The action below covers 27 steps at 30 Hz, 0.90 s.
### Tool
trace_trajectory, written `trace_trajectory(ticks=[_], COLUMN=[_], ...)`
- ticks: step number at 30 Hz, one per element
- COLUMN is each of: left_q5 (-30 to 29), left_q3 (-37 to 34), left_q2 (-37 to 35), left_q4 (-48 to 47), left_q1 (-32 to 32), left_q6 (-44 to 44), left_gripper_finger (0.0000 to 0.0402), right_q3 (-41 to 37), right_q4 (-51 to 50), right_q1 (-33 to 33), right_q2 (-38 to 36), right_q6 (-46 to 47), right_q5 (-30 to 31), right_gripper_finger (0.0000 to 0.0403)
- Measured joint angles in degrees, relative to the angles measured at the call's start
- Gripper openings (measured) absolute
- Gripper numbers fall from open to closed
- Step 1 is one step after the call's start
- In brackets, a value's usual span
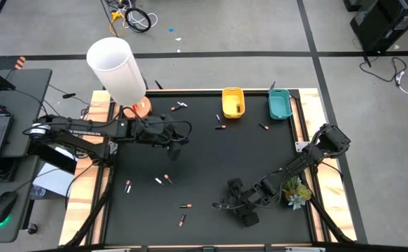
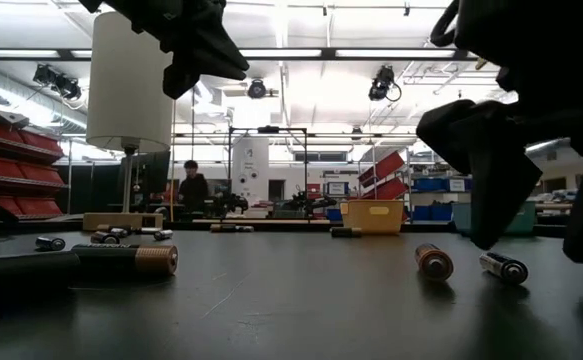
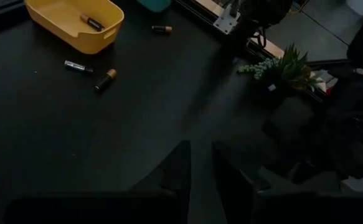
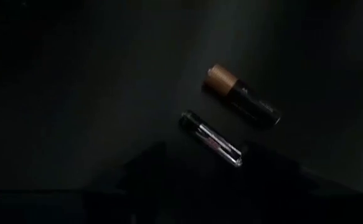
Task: Sort batteries
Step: Put the silver battery into the blue bin
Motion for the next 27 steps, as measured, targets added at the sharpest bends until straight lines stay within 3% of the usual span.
trace_trajectory(ticks=[27], left_q5=[-1.01], left_q3=[0.0], left_q2=[-0.02], left_q4=[-0.02], left_q1=[0.0], left_q6=[-0.08], left_gripper_finger=[0.0078], right_q3=[-6.44], right_q4=[11.0], right_q1=[-1.95], right_q2=[0.0], right_q6=[0.02], right_q5=[-1.82], right_gripper_finger=[0.0186])
